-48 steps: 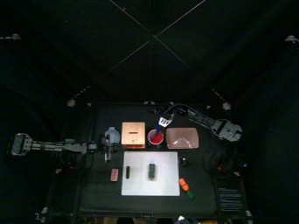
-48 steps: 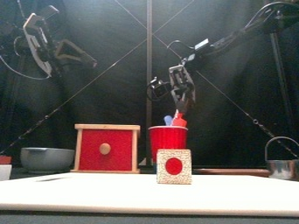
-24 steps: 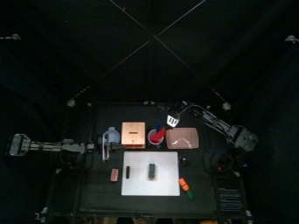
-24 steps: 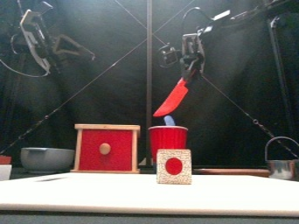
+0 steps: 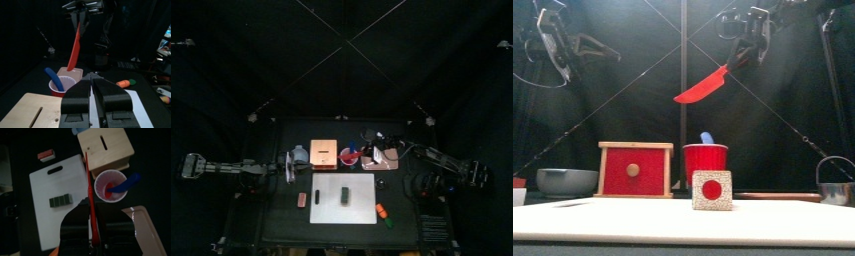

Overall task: Cut the sushi into 4 pieces with the knife
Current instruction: Grasp knife edge with left hand

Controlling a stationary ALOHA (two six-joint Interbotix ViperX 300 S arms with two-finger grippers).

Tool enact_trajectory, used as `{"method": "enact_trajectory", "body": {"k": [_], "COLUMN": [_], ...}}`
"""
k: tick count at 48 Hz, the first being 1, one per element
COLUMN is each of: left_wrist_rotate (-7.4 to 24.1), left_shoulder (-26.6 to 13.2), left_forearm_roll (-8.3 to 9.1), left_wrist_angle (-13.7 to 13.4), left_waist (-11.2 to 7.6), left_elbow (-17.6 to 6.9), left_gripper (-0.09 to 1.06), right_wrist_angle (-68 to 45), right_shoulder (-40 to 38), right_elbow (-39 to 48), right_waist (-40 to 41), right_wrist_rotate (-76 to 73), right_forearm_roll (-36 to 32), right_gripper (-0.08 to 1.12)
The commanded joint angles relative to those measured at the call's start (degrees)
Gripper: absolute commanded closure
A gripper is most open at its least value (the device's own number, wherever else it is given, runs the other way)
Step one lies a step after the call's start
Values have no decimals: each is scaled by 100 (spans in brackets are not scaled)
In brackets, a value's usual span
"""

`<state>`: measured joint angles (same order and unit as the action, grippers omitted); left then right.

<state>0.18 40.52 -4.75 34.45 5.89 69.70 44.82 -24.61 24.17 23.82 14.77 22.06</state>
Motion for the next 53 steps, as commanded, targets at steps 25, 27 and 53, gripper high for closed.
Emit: {"method": "enact_trajectory", "body": {"k": [25,27,53], "left_wrist_rotate": [-9,-18,9], "left_shoulder": [-360,-413,-1907], "left_forearm_roll": [176,176,193], "left_wrist_angle": [-1441,-1573,-1925], "left_waist": [-352,-387,-527], "left_elbow": [-677,-747,-1503], "left_gripper": [25,20,1], "right_wrist_angle": [-5194,-5212,-5326], "right_shoulder": [-835,-703,0], "right_elbow": [2962,2953,2698], "right_waist": [-1978,-2004,-2320], "right_wrist_rotate": [-97,-97,-97], "right_forearm_roll": [-562,-571,-694], "right_gripper": [87,87,87]}}
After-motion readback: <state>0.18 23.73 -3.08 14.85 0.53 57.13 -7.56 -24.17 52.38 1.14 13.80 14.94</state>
